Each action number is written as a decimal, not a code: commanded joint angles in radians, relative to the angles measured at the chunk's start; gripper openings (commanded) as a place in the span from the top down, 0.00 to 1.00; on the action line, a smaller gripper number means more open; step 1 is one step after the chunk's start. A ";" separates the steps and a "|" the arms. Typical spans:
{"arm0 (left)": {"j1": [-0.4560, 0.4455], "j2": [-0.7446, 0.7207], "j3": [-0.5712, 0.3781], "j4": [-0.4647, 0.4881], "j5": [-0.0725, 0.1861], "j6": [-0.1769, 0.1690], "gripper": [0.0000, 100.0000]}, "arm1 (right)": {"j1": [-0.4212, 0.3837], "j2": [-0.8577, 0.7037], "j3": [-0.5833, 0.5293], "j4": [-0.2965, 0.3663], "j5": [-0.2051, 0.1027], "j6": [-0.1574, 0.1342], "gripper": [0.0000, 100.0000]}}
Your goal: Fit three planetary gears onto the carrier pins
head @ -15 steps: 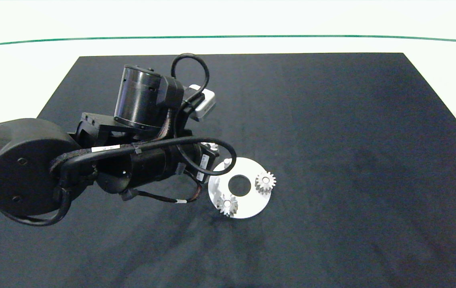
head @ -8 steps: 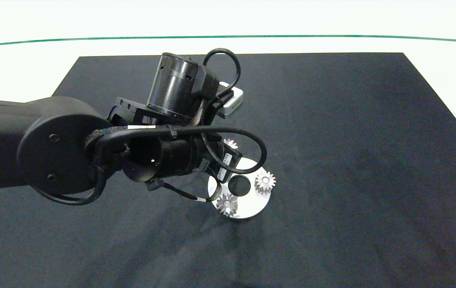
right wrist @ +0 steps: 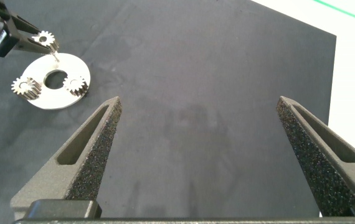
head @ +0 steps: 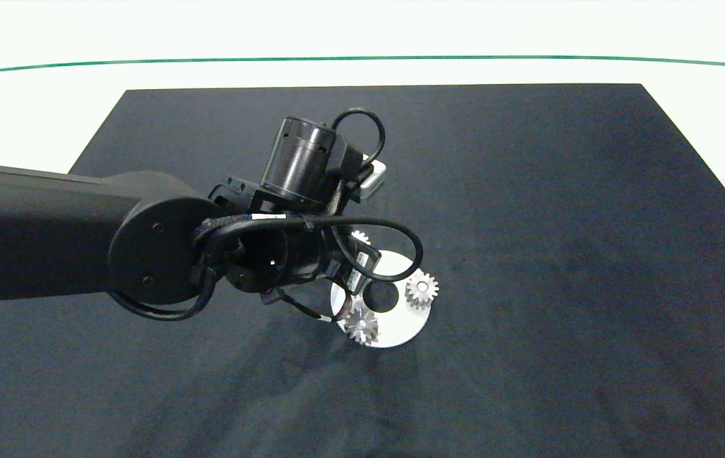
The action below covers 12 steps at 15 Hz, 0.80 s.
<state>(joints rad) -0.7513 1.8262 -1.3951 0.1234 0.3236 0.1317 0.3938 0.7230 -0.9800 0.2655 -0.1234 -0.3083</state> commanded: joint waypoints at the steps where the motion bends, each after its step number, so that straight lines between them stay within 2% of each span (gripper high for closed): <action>1: 0.001 0.016 0.010 -0.001 0.012 -0.004 0.72 | 0.000 -0.005 0.000 0.001 -0.001 -0.002 0.00; 7: -0.017 0.018 0.031 -0.064 0.014 0.002 0.72 | 0.000 -0.008 0.000 0.001 -0.001 -0.003 0.00; 12: -0.031 0.018 0.041 -0.065 0.014 0.002 0.72 | 0.000 -0.010 0.000 0.001 -0.001 -0.003 0.00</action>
<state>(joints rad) -0.7811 1.8430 -1.3581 0.0572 0.3351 0.1328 0.3938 0.7134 -0.9804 0.2655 -0.1234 -0.3094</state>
